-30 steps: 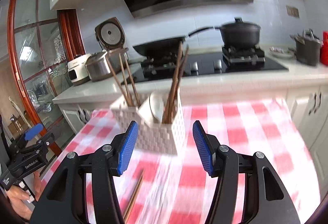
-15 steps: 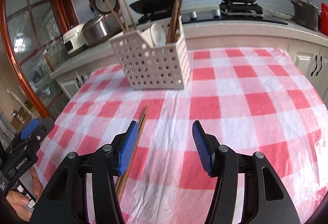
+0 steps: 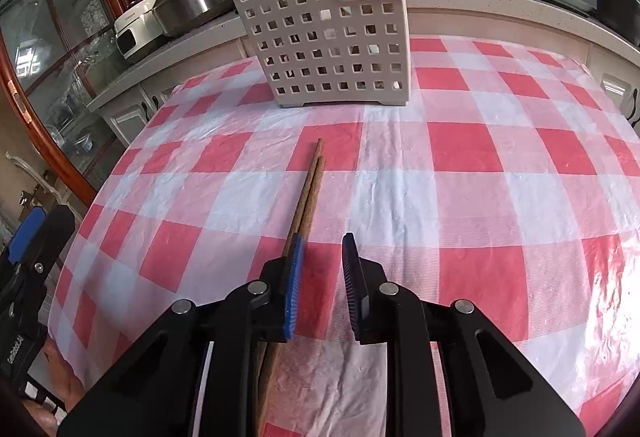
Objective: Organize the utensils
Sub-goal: 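Move both open tools down to the last chopsticks on the cloth, then grasp a wooden chopstick with the right tool while the left tool grasps another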
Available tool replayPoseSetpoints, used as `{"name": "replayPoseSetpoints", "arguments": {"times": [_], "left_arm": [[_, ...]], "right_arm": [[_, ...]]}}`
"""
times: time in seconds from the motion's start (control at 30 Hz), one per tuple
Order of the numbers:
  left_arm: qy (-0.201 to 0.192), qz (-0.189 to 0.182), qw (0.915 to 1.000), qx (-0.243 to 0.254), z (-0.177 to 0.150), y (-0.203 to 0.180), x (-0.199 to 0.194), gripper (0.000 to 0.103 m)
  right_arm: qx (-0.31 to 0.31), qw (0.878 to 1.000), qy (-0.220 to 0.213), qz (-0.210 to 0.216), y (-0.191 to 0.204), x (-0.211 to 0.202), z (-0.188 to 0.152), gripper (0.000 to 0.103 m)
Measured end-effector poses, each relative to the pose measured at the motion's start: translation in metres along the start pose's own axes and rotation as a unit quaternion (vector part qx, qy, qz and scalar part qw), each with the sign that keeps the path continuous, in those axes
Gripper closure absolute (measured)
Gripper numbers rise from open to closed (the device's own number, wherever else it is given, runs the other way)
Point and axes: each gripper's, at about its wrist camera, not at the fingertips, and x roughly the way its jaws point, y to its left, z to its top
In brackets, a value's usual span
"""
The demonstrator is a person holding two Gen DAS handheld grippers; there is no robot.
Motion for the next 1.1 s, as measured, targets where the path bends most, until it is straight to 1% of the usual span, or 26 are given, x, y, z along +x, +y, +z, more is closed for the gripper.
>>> {"name": "replayPoseSetpoints", "arguments": {"times": [0.17, 0.37, 0.43, 0.53, 0.67, 0.83, 0.87, 0.97, 1.1], "left_arm": [[-0.006, -0.001, 0.9999, 0.009, -0.002, 0.001, -0.005, 0.005], [-0.005, -0.002, 1.0000, 0.002, -0.004, 0.007, -0.005, 0.005], [-0.003, -0.003, 1.0000, 0.000, -0.004, 0.009, -0.005, 0.005], [-0.002, -0.003, 1.0000, 0.000, -0.006, 0.010, -0.005, 0.005], [0.002, -0.005, 1.0000, -0.001, -0.008, 0.012, -0.004, 0.005], [0.004, -0.002, 1.0000, 0.001, -0.009, 0.012, -0.004, 0.005], [0.006, -0.003, 1.0000, 0.000, -0.009, 0.013, -0.004, 0.005], [0.010, 0.001, 0.9999, -0.002, -0.008, 0.015, -0.002, 0.005], [0.013, 0.004, 0.9999, 0.000, -0.008, 0.012, -0.001, 0.005]], "right_arm": [[0.000, 1.000, 0.002, -0.013, 0.005, 0.006, 0.003, 0.086], [-0.002, 1.000, 0.009, -0.019, 0.009, 0.012, 0.005, 0.086], [-0.011, 0.999, 0.008, -0.036, 0.012, 0.014, 0.006, 0.086], [-0.015, 0.999, 0.015, -0.047, 0.014, 0.017, 0.007, 0.087], [-0.041, 0.996, 0.024, -0.075, 0.023, 0.023, 0.012, 0.088], [-0.064, 0.992, 0.033, -0.099, 0.033, 0.031, 0.016, 0.088], [-0.065, 0.993, 0.033, -0.098, 0.033, 0.032, 0.016, 0.088], [-0.067, 0.993, 0.031, -0.088, 0.029, 0.030, 0.015, 0.095], [-0.059, 0.995, 0.028, -0.078, 0.014, 0.021, 0.011, 0.097]]}}
